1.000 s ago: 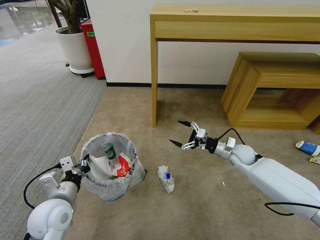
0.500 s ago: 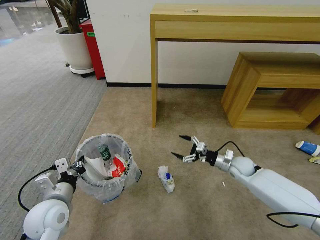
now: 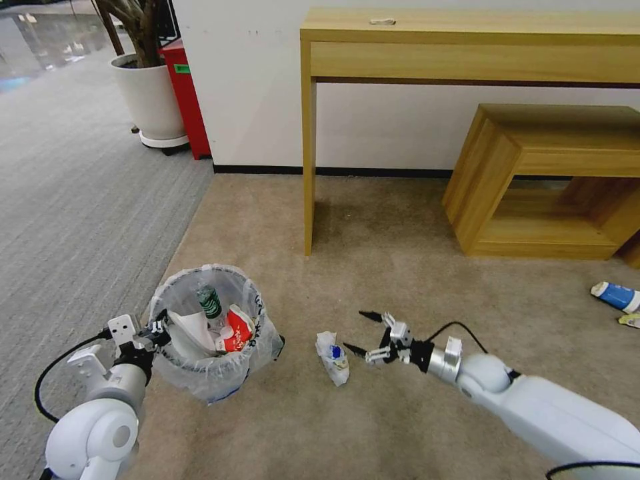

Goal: Pick up the trash bin and place the garbage on the floor into it.

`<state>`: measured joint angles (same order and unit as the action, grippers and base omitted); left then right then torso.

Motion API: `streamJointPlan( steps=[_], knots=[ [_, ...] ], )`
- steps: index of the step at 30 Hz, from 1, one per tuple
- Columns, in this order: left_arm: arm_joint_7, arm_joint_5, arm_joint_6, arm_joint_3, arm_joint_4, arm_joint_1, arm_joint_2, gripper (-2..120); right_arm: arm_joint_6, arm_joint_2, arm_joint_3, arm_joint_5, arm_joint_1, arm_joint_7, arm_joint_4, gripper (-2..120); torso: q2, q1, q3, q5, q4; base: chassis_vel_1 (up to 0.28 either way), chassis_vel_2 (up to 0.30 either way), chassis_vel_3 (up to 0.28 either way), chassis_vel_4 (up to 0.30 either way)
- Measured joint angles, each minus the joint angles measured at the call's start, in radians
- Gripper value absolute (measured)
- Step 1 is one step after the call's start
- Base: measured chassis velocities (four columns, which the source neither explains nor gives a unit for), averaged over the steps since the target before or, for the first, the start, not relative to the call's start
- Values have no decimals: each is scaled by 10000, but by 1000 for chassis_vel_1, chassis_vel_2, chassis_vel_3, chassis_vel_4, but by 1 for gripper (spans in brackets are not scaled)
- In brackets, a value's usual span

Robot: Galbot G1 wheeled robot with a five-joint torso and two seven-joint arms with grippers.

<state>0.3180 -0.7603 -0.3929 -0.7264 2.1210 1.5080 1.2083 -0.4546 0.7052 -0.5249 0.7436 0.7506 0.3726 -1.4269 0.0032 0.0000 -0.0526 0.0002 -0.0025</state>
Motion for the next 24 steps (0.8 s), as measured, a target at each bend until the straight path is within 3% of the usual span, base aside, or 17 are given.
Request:
streamJointPlan(
  steps=[13, 21, 24],
  knots=[
    [-6, 79, -6, -1, -37, 0, 101, 2, 327, -97, -542, -127, 512, -926, -414, 92, 0, 0, 0, -2, 2, 0, 0, 0, 0],
    [-31, 147, 8, 11, -100, -11, 172, 2, 729, -24, -520, 181, 1064, -2168, -1025, 84, 0, 0, 0, -2, 1, 0, 0, 0, 0],
    [-31, 150, 9, 16, -103, -16, 170, 2, 836, -23, -398, 275, 1202, -2561, -1206, 87, 0, -1, 0, -3, 2, 0, 0, 0, 0]
  ],
)
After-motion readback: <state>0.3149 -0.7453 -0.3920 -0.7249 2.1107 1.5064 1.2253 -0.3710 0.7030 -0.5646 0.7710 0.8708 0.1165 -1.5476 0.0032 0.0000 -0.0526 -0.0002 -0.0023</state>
